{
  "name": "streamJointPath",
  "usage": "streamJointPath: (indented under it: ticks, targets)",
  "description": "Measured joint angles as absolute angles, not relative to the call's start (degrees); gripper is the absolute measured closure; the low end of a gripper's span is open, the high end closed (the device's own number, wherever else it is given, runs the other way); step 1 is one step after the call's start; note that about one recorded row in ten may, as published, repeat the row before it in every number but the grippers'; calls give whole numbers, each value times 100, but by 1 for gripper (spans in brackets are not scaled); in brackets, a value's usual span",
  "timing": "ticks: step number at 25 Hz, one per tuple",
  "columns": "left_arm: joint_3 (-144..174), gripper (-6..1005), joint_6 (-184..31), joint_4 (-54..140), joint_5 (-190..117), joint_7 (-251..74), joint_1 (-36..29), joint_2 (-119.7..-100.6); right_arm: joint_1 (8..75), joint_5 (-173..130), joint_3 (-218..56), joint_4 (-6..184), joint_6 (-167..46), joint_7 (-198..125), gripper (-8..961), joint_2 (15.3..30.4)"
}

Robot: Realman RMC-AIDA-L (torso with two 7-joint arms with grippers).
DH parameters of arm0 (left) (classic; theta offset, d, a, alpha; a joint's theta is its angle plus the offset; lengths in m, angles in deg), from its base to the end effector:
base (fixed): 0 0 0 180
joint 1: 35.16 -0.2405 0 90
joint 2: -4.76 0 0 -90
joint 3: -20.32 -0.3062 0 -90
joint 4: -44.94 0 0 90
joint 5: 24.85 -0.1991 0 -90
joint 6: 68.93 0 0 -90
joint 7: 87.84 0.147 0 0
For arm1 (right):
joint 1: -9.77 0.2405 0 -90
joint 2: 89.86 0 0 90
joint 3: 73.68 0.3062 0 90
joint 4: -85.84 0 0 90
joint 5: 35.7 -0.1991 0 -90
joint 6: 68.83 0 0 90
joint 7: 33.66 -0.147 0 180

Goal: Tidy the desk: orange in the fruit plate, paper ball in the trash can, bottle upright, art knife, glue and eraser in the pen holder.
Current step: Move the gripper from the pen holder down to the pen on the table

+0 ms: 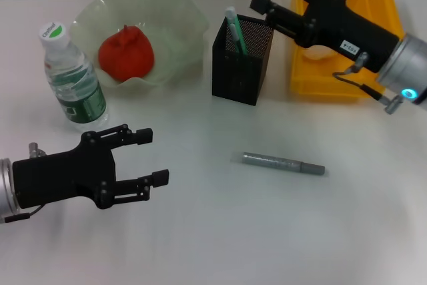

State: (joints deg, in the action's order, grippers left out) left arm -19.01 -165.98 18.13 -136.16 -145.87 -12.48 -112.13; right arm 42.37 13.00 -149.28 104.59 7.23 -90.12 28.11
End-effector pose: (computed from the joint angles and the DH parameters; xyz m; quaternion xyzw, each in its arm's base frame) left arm -0.3308 0.2758 -0.0350 -0.9386 -0.1497 -0.2882 0.1162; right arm 0.2455 0.3778 -0.0486 -0.8391 0.1946 0.4443 0.2462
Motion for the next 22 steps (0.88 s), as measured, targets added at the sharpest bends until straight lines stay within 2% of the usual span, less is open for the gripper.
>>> streamJointPath:
  ticks: [5,8,16,22]
  targets:
    - [-1910,199,-16651,1813,-13637,-14545,-1233,-11245,4124,2517,-14899,11279,1202,-10108,194,2562]
    - [-1924,199,-16656,1817,-13648,-14502,-1215,-11262,4186,3679,-14819,11880,1253,-10927,200,2474]
    - [-2001,199,-16701,1823,-13655,-14453,-1178,-11275,4629,6804,-14438,13177,1481,-12645,218,2463]
    - [-2002,199,-16699,1823,-13657,-14453,-1189,-11276,5381,8478,-14378,13329,1843,-13541,231,2462]
